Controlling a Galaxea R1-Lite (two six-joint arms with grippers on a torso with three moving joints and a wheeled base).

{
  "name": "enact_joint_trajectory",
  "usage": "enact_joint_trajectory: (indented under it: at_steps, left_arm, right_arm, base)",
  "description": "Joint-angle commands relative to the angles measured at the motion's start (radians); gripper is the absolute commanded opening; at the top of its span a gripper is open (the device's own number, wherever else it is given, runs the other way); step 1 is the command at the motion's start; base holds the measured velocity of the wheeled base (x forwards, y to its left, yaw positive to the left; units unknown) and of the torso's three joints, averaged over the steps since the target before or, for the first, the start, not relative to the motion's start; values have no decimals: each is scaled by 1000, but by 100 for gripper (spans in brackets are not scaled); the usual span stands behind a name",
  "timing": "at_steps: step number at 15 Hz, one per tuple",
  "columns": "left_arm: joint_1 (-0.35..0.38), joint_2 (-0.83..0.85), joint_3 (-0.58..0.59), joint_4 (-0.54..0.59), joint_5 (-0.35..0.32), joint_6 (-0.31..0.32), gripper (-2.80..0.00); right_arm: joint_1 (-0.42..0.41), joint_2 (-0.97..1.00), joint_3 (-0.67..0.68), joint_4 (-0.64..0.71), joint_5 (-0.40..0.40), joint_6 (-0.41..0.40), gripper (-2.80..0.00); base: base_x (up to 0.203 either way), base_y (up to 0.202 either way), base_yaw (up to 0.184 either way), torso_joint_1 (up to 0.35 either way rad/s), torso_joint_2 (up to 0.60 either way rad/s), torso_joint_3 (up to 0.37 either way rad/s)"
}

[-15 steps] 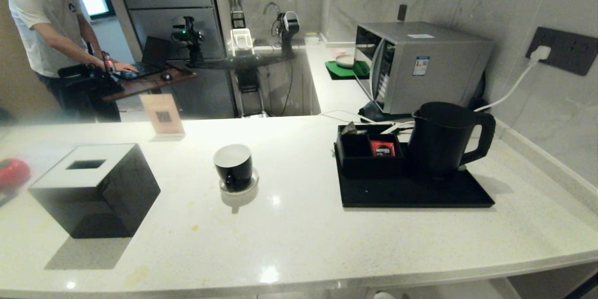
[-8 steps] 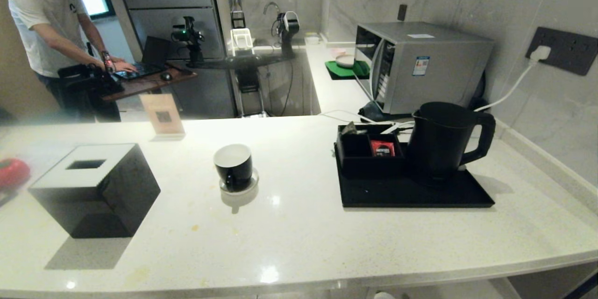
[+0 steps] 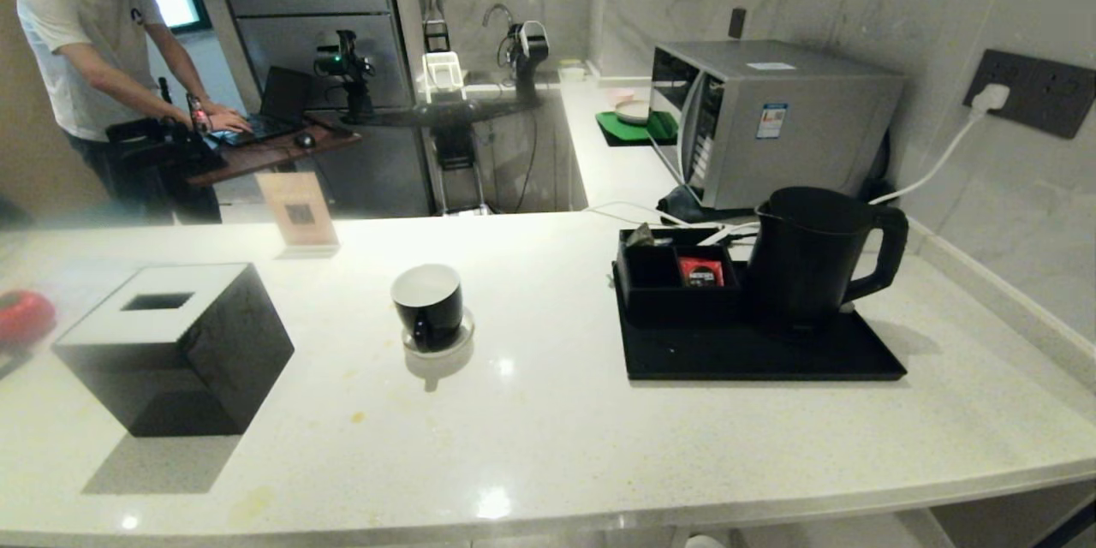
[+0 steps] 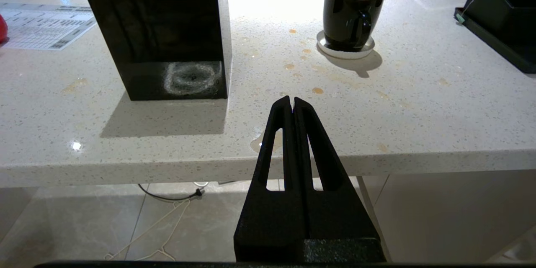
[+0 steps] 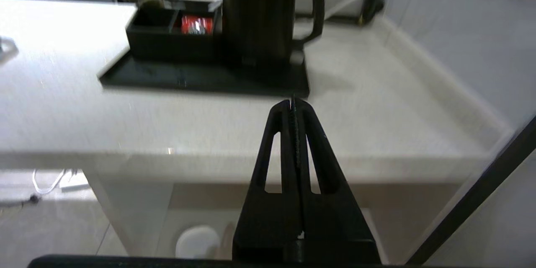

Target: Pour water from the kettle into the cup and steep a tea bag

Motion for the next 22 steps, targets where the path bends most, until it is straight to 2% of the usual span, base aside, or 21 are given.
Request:
enact_joint_trajectory:
  at_steps: [1, 8, 17, 20, 22]
  left_arm:
    - [0, 2, 0, -1, 1, 0, -280]
    - [0, 2, 0, -1, 1, 0, -280]
    - [0, 2, 0, -1, 1, 0, -280]
    - [0, 2, 0, -1, 1, 0, -280]
    - [0, 2, 0, -1, 1, 0, -280]
  right_arm:
    - [0, 65, -68, 1, -1, -1, -280]
    - [0, 288, -165, -43, 1, -1, -280]
    - [-6, 758, -160, -383, -3, 0, -280]
    - [-34, 891, -136, -475, -3, 0, -280]
    - [-49, 992, -98, -593, -3, -1, -280]
  base:
    - [0, 0, 0, 0, 0, 0]
    - [0, 0, 0, 0, 0, 0]
    - [0, 0, 0, 0, 0, 0]
    - [0, 0, 0, 0, 0, 0]
    - [0, 0, 0, 0, 0, 0]
